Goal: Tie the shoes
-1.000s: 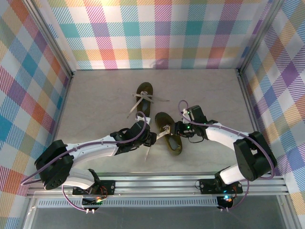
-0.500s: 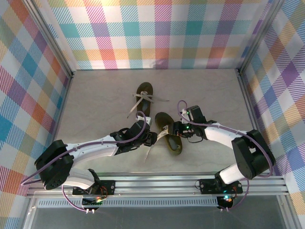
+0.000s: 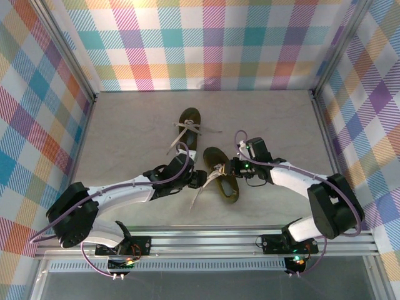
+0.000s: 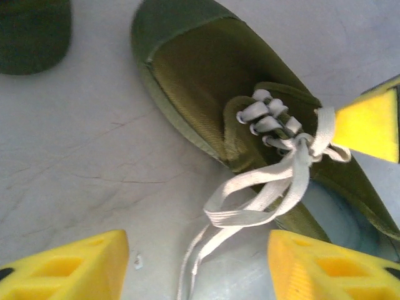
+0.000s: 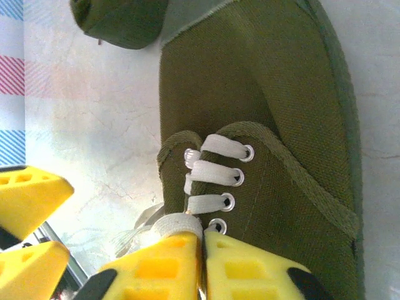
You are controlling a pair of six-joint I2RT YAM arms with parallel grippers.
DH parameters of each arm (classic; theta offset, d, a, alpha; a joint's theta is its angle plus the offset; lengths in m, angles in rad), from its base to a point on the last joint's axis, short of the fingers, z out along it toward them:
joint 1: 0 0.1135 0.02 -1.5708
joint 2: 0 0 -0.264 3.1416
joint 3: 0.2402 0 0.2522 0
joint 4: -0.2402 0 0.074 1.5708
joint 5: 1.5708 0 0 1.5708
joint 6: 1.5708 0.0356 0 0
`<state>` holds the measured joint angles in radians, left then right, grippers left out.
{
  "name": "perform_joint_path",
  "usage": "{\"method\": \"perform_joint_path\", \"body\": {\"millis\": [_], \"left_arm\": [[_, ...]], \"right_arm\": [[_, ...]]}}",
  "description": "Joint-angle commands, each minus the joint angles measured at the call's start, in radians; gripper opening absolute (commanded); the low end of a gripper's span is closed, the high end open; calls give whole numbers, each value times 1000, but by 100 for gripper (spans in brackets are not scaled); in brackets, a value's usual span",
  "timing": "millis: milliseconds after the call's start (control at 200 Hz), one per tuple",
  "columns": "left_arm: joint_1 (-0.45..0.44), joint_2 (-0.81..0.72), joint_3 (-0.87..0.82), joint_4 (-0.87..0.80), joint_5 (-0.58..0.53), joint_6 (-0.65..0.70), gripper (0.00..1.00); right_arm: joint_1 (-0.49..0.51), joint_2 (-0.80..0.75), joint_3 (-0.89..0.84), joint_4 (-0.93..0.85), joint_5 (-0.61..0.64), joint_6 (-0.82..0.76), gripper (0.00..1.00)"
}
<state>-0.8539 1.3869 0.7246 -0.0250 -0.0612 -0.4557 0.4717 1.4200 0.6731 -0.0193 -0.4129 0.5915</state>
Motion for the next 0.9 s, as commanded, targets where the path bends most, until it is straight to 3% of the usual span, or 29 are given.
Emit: {"method": "perform_joint_path", "body": {"millis": [0, 95, 355, 510, 710, 820, 900], "left_arm": [[6, 58, 39, 73, 163, 33, 64], [6, 92, 51, 109, 197, 57, 65], [5, 170, 134, 73, 110, 117, 66], [5, 209, 167, 44, 78, 144, 59], [6, 243, 193, 54, 107, 157, 57], [4, 260, 206, 57, 101, 158, 45], [6, 262, 213, 53, 84, 155, 27]], "right_arm": [[5, -32, 7, -58, 32, -40, 6], [7, -36, 11, -72, 39, -47, 1], [7, -41, 13, -74, 39, -46, 0], [7, -45, 13, -80, 40, -47, 0], [7, -43, 21, -85, 38, -48, 0], [7, -43, 28, -99, 43, -55, 0], [7, -43, 37, -124, 63, -70, 0]]}}
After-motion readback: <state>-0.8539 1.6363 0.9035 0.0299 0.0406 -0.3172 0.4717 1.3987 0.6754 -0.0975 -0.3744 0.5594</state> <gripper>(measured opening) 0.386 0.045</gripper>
